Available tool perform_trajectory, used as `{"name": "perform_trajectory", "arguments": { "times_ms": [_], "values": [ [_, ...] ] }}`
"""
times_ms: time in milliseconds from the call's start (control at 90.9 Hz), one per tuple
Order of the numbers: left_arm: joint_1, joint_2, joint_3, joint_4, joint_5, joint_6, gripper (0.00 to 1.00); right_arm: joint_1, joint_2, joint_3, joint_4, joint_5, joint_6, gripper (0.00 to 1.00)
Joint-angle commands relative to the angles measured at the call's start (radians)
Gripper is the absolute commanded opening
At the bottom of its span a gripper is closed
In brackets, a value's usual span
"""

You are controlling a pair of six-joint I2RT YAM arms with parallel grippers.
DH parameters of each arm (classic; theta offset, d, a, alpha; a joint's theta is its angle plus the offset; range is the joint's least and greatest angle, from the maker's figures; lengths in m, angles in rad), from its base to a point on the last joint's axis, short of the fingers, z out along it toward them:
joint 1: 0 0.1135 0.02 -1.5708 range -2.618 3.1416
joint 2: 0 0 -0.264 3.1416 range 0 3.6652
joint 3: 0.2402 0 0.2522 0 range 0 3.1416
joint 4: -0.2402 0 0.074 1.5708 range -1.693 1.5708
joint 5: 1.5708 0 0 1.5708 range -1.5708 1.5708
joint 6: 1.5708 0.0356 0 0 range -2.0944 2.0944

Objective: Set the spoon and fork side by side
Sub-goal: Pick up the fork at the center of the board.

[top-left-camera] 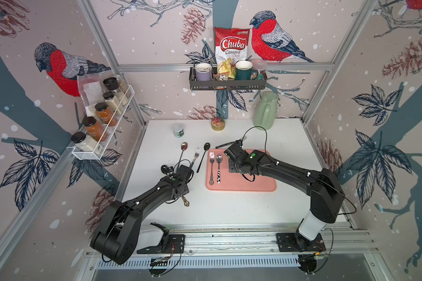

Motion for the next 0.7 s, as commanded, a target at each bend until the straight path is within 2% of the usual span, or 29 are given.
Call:
{"name": "perform_trajectory", "arguments": {
  "times_ms": [0, 330, 693],
  "values": [
    [0.006, 0.036, -0.002, 0.067, -0.006, 0.006, 0.36, -0.005, -0.001, -0.008, 0.016, -0.010, -0.005, 0.56],
    [0.008, 0.048, 0.021, 0.051, -0.010, 0.020, 0.30, -0.011, 0.004, -0.010, 0.013, -0.020, 0.006, 0.56],
    [-0.009, -0.072, 0.054, -0.033, -0.030, 0.020, 0.30, -0.010, 0.020, -0.004, -0.002, -0.036, 0.016, 0.56]
  ]
}}
